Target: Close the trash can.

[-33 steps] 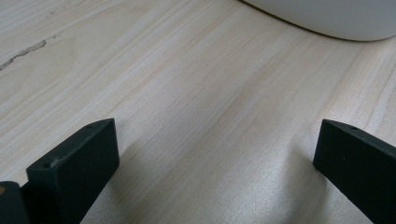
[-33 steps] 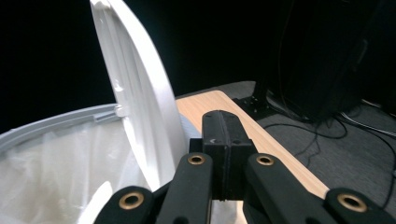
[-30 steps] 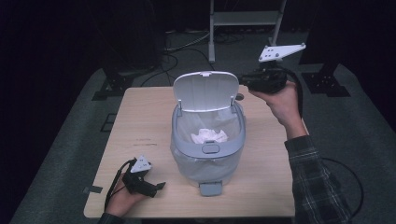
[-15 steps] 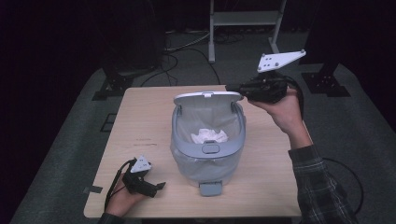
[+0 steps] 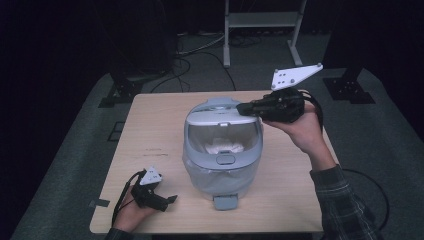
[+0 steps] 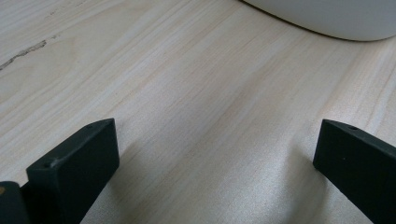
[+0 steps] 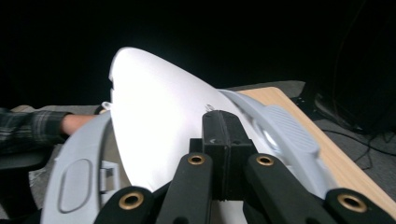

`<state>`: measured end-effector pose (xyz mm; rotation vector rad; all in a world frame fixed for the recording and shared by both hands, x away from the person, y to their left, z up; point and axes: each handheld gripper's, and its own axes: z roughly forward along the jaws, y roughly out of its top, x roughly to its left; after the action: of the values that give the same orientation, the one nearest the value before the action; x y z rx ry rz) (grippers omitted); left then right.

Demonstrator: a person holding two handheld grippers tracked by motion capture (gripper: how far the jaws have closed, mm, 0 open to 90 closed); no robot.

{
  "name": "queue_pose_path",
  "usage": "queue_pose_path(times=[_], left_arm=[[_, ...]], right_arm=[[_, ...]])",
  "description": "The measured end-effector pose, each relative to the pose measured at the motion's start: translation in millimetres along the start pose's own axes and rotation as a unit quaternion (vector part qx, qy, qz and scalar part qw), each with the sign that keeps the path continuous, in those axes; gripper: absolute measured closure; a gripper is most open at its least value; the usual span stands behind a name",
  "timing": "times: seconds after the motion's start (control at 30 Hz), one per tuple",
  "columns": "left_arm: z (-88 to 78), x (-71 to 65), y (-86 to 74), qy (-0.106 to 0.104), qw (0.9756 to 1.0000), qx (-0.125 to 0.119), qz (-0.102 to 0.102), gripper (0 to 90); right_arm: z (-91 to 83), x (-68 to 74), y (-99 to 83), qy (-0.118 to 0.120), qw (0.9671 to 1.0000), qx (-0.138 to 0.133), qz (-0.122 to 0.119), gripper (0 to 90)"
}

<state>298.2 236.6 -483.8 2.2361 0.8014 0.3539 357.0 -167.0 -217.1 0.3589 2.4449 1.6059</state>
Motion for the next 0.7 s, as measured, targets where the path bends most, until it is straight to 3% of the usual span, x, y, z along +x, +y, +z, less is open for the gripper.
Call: queue_pose_path(times=[0.33,0.7], left_arm=[[0.0,0.0,0.0,0.000,1.0000,0.000,0.000,0.0],[0.0,0.0,0.0,0.000,1.0000,0.000,0.000,0.0]], right_arm=[[11.6,20.2,1.2,0.039,0.9991,0.016,-0.011,90.0],[21.4,35.2,-2.2,0.062,0.9971,0.037,-0.024,90.0]])
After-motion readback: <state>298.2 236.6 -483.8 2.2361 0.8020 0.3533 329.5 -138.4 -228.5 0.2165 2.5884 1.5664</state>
